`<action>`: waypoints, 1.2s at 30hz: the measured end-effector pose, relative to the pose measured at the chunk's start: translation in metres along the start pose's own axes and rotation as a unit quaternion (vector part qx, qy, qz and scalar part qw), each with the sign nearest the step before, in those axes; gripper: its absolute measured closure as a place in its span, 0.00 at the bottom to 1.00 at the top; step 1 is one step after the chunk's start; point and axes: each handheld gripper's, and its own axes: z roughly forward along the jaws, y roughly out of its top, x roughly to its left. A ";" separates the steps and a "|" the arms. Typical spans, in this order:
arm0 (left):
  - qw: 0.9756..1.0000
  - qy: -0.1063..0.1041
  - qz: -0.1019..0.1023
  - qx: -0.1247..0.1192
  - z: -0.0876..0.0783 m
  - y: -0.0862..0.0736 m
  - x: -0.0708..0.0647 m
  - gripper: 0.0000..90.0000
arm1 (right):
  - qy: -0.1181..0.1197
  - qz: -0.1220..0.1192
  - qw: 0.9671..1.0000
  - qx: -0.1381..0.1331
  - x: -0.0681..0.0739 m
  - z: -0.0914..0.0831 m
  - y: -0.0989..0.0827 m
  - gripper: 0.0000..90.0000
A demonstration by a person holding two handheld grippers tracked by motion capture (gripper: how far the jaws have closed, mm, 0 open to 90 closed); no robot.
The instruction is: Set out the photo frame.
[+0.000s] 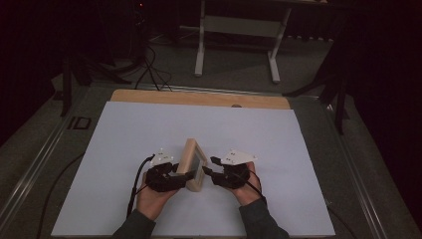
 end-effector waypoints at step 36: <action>1.000 0.005 -0.007 -0.005 -0.005 0.001 0.004 0.63 | -0.010 0.005 1.000 -0.015 -0.005 -0.007 0.003 0.59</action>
